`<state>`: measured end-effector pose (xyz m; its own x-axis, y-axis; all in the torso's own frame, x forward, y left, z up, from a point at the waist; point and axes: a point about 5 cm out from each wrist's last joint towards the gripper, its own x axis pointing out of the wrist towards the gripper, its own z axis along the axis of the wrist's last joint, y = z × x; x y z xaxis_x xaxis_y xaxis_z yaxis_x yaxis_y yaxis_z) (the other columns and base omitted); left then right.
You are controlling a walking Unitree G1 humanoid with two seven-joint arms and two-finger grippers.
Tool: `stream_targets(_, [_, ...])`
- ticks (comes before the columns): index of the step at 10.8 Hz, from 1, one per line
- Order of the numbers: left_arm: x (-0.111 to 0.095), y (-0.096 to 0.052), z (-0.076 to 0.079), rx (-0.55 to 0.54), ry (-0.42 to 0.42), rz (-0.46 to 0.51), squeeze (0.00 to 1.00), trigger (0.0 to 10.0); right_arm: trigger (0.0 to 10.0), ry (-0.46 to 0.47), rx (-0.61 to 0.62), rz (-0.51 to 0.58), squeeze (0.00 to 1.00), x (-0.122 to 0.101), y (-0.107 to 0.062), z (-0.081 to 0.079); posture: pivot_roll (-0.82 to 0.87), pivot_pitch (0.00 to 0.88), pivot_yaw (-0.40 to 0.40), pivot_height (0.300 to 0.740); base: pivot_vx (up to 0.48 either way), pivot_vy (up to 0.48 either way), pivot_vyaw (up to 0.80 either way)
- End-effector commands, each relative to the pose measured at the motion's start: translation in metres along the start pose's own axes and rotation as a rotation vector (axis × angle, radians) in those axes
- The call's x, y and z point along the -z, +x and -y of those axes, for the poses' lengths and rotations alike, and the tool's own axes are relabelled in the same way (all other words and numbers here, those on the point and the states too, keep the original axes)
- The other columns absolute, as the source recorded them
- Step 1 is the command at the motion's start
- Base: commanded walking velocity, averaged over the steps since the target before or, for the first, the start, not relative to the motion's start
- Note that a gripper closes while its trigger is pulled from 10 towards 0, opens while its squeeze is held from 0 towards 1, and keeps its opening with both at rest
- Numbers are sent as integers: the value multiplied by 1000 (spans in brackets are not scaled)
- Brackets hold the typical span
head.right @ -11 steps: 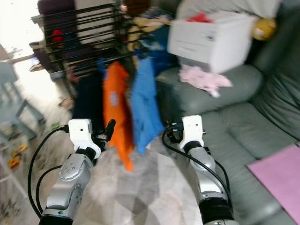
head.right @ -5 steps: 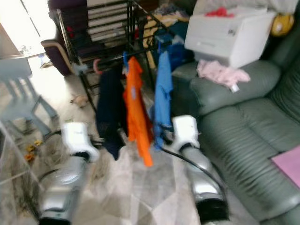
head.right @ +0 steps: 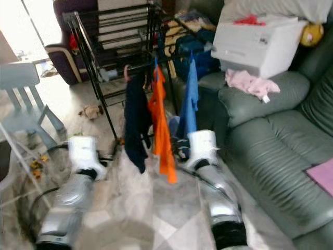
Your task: Hang hanger
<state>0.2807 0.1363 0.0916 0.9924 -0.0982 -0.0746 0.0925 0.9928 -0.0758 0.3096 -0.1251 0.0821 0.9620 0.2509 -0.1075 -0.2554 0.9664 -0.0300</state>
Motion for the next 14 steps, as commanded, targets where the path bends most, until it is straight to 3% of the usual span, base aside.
stream_targets(1, [-2,2,10,23,6,8,0,10000,10000,-15,24,17,0,-5,-1,11,-96,0,75,740,386,285,0])
stream_targets(14, [4,2,17,42,4,-28,0,10000,10000,-10,3,9,0,-5,0,8,-99,0,73,740,461,22,0])
